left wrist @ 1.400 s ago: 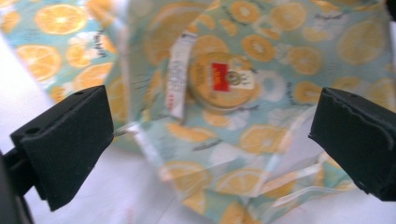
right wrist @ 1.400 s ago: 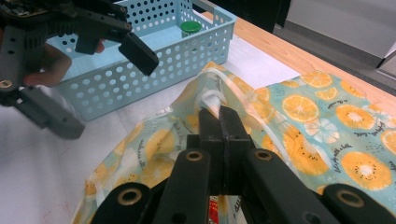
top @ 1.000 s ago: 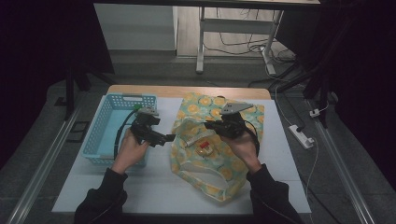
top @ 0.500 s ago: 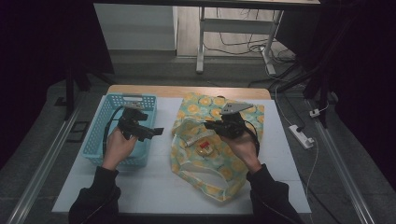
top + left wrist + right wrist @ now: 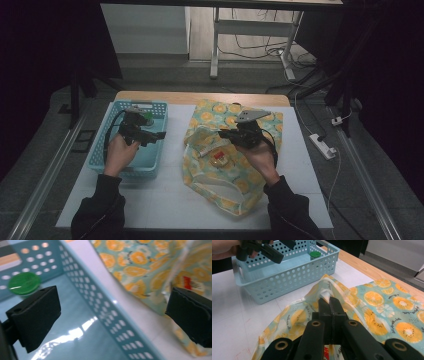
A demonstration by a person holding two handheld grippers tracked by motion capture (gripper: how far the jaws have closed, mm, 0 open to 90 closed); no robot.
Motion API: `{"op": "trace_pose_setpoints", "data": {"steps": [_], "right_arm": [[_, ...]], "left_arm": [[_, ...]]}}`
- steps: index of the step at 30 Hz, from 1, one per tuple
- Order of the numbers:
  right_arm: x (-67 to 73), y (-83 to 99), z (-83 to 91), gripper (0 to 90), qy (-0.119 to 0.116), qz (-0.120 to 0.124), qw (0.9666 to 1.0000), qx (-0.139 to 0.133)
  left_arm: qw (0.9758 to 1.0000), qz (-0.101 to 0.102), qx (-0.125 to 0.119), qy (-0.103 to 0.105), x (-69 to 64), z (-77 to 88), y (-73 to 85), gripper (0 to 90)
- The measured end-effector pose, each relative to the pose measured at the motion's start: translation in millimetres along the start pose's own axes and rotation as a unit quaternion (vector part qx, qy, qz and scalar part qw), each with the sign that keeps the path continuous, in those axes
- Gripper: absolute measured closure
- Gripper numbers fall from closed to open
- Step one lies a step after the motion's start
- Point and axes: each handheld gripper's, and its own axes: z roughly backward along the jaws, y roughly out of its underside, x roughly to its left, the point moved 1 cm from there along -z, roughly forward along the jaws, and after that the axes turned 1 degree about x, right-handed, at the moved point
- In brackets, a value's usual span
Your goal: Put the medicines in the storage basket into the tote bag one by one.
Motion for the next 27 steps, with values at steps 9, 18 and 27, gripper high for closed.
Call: {"op": "trace_pose_setpoints", "data": {"steps": [9, 18, 27], "right_arm": [[0.4, 1.4, -4.2, 90.0, -0.002, 0.0, 1.0, 0.004], [-0.9, 1.7, -2.9, 90.0, -0.001, -0.002, 1.0, 0.004], [-1.4, 2.0, -3.5, 90.0, -0.003, -0.003, 1.0, 0.005]], "left_arm": [[0.9989, 0.027, 0.022, -0.032, 26.7, -1.8, -6.3, 0.0], [0.9958, 0.028, 0.044, -0.075, 46.3, -20.1, -15.7, 0.0], [0.9944, 0.045, 0.054, -0.08, 63.5, -36.2, -24.7, 0.0]]}}
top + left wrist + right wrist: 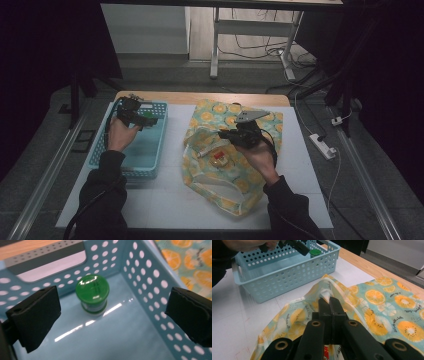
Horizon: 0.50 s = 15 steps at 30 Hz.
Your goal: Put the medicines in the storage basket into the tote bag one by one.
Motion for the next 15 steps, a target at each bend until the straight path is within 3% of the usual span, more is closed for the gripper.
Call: {"op": "trace_pose_setpoints", "data": {"steps": [10, 15], "right_arm": [[0.1, -0.1, 0.4, 90.0, -0.001, 0.0, 1.0, -0.001], [0.2, -0.4, 0.9, 90.0, 0.0, 0.002, 1.0, 0.0]], "left_arm": [[0.9997, 0.008, 0.023, 0.001, 5.6, -20.1, -8.3, 0.0], [0.9988, 0.003, 0.048, -0.015, 7.1, -28.3, -7.1, 5.3]]}}
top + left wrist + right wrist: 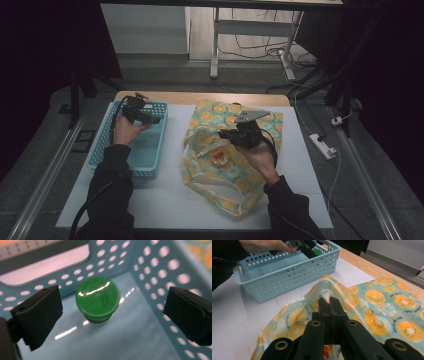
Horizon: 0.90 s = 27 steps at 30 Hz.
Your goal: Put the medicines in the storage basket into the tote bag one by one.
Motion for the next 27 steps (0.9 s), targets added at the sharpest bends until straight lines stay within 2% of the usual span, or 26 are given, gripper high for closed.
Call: {"op": "trace_pose_setpoints", "data": {"steps": [2, 4, 6, 8, 12, 15, 20, 27], "right_arm": [[0.3, -0.1, 0.0, 90.0, 0.0, 0.001, 1.0, 0.0], [0.7, -0.4, 0.1, 90.0, 0.001, 0.002, 1.0, 0.0], [0.8, -0.7, 0.2, 90.0, 0.001, 0.002, 1.0, 0.0], [0.9, -0.5, -0.2, 90.0, 0.0, 0.002, 1.0, 0.0], [1.4, -0.5, -0.5, 90.0, -0.001, 0.003, 1.0, 0.001], [1.7, -0.8, -0.6, 90.0, 0.0, 0.003, 1.0, 0.001], [1.5, -0.9, -0.2, 90.0, 0.0, 0.003, 1.0, 0.0], [1.3, -1.4, 1.1, 90.0, 0.001, 0.003, 1.0, -0.001]], "left_arm": [[1.0, 0.004, 0.004, -0.007, 1.3, -1.2, 0.2, 9.9], [0.9999, 0.007, 0.004, -0.011, 1.6, -1.3, 0.1, 18.1], [0.9999, 0.009, 0.004, -0.008, 1.9, -0.9, 0.1, 26.2], [0.9997, 0.008, 0.007, -0.02, 2.0, -0.8, -0.1, 34.2], [0.9994, 0.027, 0.009, -0.02, 4.5, -0.2, -0.2, 49.5], [0.9991, 0.036, 0.01, -0.02, 4.6, 0.3, -0.5, 51.4], [0.9988, 0.032, 0.013, -0.035, 1.1, 3.9, -0.4, 51.8], [0.9993, 0.025, -0.002, -0.026, -3.2, 19.5, 0.4, 51.8]]}}
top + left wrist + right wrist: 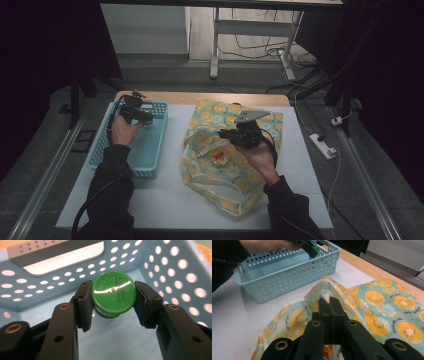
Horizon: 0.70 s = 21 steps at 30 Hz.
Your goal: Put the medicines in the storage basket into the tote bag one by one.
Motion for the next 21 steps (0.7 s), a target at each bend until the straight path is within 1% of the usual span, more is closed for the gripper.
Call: {"op": "trace_pose_setpoints", "data": {"steps": [5, 10, 11, 13, 16, 18, 21], "right_arm": [[0.6, -0.1, -0.6, 90.0, 0.0, 0.0, 1.0, 0.0], [0.5, 0.1, -0.9, 90.0, 0.0, -0.001, 1.0, 0.0], [0.5, 0.1, -1.0, 90.0, 0.0, -0.001, 1.0, 0.0], [0.8, 0.1, -1.4, 90.0, -0.001, 0.0, 1.0, 0.002], [1.1, 0.4, -2.0, 90.0, -0.002, 0.0, 1.0, 0.003], [1.2, 0.5, -2.3, 90.0, -0.002, 0.001, 1.0, 0.003], [1.2, 0.3, -1.9, 90.0, -0.002, 0.001, 1.0, 0.002]], "left_arm": [[0.9998, -0.005, -0.015, 0.014, -3.7, 14.5, 3.8, 51.9], [0.9989, -0.019, -0.03, 0.029, -11.2, 29.5, 9.6, 51.8], [0.9987, -0.024, -0.034, 0.028, -13.0, 33.0, 10.7, 51.9], [0.9982, -0.031, -0.041, 0.031, -16.1, 39.6, 12.9, 51.9], [0.9971, -0.035, -0.052, 0.043, -19.5, 47.1, 16.9, 51.9], [0.9965, -0.04, -0.058, 0.044, -22.3, 51.1, 20.2, 51.9], [0.995, -0.043, -0.072, 0.053, -26.6, 56.7, 25.8, 51.9]]}}
